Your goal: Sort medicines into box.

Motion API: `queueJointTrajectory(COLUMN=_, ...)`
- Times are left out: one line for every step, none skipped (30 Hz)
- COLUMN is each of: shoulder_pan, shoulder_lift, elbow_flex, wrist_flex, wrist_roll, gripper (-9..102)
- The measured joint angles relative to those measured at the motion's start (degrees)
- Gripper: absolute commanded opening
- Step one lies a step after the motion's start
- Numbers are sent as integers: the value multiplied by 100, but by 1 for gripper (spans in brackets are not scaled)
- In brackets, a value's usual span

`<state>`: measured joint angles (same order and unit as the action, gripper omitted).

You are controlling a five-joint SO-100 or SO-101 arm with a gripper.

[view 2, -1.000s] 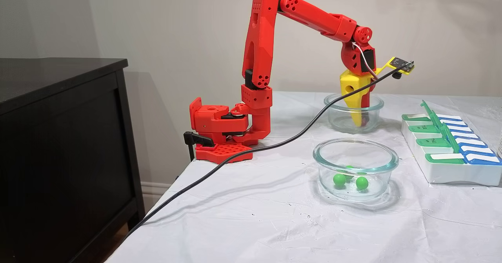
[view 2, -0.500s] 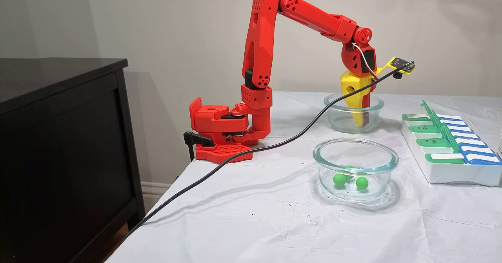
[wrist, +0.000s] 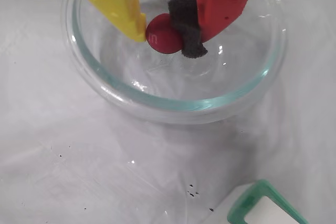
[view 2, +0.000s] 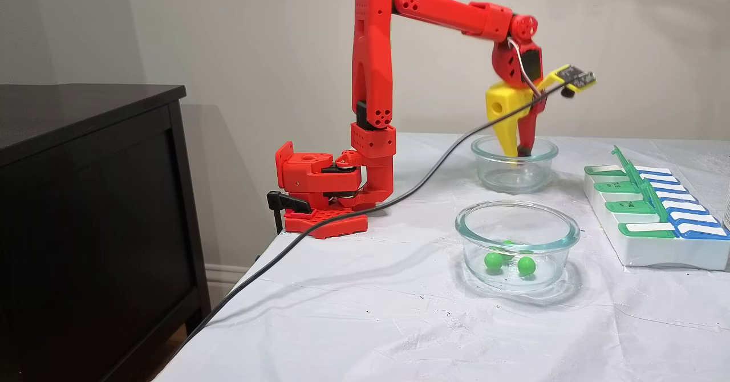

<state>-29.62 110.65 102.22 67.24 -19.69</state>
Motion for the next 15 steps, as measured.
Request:
queueJointTrajectory(shoulder_pan=105, shoulder_lift=62, elbow_flex=-105, wrist_flex=70, wrist_roll=141, gripper=0)
queueJointTrajectory(shoulder_pan=176, shoulder_lift=97, elbow_flex=-185, wrist_flex=123, wrist_roll=220, gripper=0)
queueJointTrajectory(shoulder_pan=316, shoulder_lift=141, elbow_flex=-290, wrist_flex=193, wrist_roll=325, gripper=0)
queueJointTrajectory(shoulder_pan=527, shoulder_lift=185, elbow_flex=-413, wrist_flex=290, wrist_roll=422, gripper=0)
queueJointTrajectory(shoulder_pan=642, shoulder_lift=202, elbow_flex=-475, wrist_flex=343, wrist_roll=457, gripper=0)
queueJointTrajectory(shoulder_pan=923, shoulder_lift=255, elbow_flex=-562, wrist_flex=431, wrist_roll=466, gripper=0)
queueJointTrajectory(shoulder_pan=1090, shoulder_lift=290, elbow_flex=-598, wrist_flex=466, wrist_roll=439, gripper=0)
queueJointTrajectory(shoulder_pan=1266, shoulder_lift=334, elbow_flex=-606, wrist_flex=466, wrist_roll=404, gripper=0)
queueJointTrajectory(shoulder_pan=1512, shoulder_lift=422, elbow_flex=-606, wrist_flex=387, wrist_roll=308, gripper=0)
queueJointTrajectory(shoulder_pan=1644, shoulder_lift=483, elbow_flex=-606, wrist_flex=325, wrist_roll=246, gripper=0)
queueJointTrajectory(shoulder_pan=1846, shoulder_lift=571, elbow_flex=-598, wrist_flex=237, wrist_roll=141, gripper=0)
queueJointTrajectory(shoulder_pan=2048, shoulder_lift=642, elbow_flex=-589, wrist_flex=185, wrist_roll=26, gripper=0)
queueJointTrajectory(shoulder_pan=2206, shoulder_lift=677, elbow_flex=-589, wrist_flex=158, wrist_roll=-44, gripper=0)
queueJointTrajectory(shoulder_pan=2399, shoulder_lift=703, elbow_flex=-589, wrist_flex=132, wrist_roll=-149, gripper=0)
queueJointTrajectory(shoulder_pan=2558, shoulder_lift=703, elbow_flex=-571, wrist_flex=97, wrist_roll=-237, gripper=0)
